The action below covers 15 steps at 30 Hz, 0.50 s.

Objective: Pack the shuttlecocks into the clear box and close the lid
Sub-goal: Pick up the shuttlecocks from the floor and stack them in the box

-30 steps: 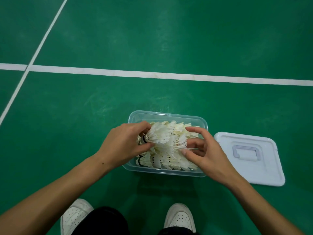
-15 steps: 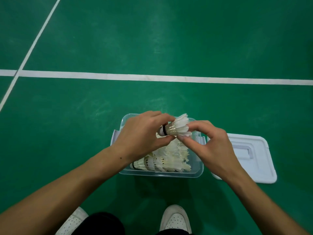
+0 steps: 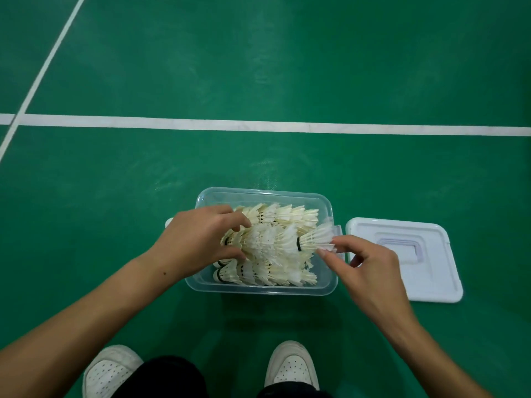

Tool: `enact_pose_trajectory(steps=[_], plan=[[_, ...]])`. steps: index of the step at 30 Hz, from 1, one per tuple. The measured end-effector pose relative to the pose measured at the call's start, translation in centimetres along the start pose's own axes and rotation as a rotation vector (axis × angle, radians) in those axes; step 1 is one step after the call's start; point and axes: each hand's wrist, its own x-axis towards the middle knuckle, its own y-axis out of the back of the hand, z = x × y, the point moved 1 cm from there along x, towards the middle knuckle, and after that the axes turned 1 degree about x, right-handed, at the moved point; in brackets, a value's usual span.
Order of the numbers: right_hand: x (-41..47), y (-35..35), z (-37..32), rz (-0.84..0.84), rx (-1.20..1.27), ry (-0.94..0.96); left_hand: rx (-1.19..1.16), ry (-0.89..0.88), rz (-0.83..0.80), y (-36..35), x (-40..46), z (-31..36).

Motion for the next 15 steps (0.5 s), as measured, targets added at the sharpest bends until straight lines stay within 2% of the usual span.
enact_pose_trajectory(steps=[3, 10, 15], plan=[[0.4, -1.2, 0.3, -0.111, 0.010, -0.062, 0.013, 0.014, 0.023, -0.3, 0.6, 0.5], [2.1, -2.8, -0.2, -0.124, -0.124, -0.108, 0.073, 0.017, 0.026, -0.9, 1.7, 1.8], [2.0, -1.4, -0.1, -0.217, 0.071, -0.206, 0.015, 0.027, -0.001, -0.4, 0.9, 1.1]])
